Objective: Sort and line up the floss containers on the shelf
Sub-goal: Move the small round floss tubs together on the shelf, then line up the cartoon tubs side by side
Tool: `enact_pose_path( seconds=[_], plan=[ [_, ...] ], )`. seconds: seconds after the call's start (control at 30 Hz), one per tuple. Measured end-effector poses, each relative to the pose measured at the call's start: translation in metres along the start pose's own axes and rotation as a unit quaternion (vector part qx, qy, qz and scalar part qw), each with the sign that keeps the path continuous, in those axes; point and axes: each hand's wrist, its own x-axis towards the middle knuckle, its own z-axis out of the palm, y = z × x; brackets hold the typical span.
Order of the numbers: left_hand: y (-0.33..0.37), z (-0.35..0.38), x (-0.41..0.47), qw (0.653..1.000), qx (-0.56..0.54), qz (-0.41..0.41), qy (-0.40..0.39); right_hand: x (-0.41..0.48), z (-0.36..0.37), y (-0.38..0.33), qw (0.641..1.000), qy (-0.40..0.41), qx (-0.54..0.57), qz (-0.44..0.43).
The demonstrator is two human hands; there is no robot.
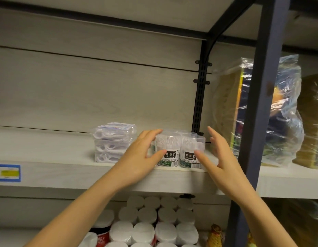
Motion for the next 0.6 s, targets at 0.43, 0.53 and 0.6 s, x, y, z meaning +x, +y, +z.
enact_pose_path(
  seconds=[0.43,0.53,0.6],
  plan=[
    [-0.043,-0.045,-0.117,0.961,-0.225,-0.120,0.104,-0.056,0.066,-0.049,0.980,0.003,0.198,0.033],
    [-0.060,-0.076,-0.135,0.957,-0.228,-0.133,0.118,-0.056,0.099,-0.073,0.983,-0.052,0.178,0.013],
    [-0.066,-0.100,-0.141,0.952,-0.233,-0.137,0.140,-0.052,0.113,-0.089,0.981,-0.085,0.175,-0.008]
  ],
)
